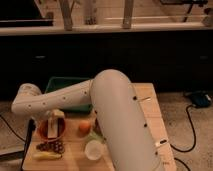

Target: Place eraser in red bowl

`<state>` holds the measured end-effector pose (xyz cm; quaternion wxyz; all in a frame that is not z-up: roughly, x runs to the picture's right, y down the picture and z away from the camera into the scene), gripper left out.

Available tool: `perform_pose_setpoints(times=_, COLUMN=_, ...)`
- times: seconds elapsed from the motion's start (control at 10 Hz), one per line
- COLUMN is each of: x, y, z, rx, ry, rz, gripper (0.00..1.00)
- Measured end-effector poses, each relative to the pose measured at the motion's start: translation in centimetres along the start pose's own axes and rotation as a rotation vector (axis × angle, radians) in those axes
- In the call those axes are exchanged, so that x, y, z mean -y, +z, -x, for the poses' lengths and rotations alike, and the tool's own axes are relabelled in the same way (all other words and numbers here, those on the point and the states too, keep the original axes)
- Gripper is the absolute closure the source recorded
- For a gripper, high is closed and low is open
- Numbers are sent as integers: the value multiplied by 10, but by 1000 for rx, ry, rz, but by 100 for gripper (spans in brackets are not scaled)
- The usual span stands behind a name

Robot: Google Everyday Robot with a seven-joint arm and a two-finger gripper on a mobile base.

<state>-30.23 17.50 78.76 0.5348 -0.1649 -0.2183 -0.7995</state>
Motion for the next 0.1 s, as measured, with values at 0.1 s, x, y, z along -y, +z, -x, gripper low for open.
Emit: perform_pose_setpoints(times=0.1, x=0, y=0, z=0, rx=0, ry=0, rz=0, gripper=20)
